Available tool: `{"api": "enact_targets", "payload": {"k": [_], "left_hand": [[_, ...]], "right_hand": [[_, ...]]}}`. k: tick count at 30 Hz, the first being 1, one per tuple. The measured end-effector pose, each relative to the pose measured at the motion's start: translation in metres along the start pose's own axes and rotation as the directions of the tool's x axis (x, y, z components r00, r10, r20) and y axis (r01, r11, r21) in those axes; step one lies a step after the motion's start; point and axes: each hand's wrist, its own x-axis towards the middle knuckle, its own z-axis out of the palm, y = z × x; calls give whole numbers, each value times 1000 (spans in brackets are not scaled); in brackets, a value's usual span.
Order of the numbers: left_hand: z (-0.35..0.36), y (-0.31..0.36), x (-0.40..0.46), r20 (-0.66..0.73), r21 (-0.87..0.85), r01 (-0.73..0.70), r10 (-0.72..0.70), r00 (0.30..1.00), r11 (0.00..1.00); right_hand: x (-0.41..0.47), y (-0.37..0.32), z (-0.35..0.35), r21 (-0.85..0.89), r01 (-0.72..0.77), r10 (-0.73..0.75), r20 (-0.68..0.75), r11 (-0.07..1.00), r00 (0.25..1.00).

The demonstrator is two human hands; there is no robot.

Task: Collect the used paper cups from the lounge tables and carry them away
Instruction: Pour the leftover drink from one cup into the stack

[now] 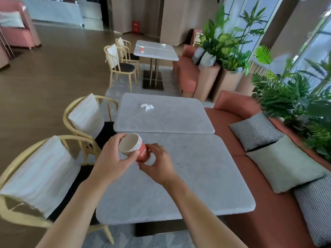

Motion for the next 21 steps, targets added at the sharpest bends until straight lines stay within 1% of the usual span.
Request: {"api": "enact_targets", "payload": {"k": [6,9,15,18,21], "left_hand": [[50,9,63,15,57,2,-2,1000,998],[70,8,84,27,90,11,-14,1000,996],[86,-5,113,62,21,38,-40,997,999],[87,-16,134,85,29,33,-35,996,999],[82,-31,152,112,29,26,-29,993,999]], "right_hand": [[44,50,-30,14,-37,37,-37,999,999],[61,70,-38,-9,-48,48,-39,999,998],[78,94,-30,-21,-115,114,-35,993,993],[87,105,-23,-49,-224,222,-40,973,974],[87,114,-13,-46,-345,345,-17,937,938]]}}
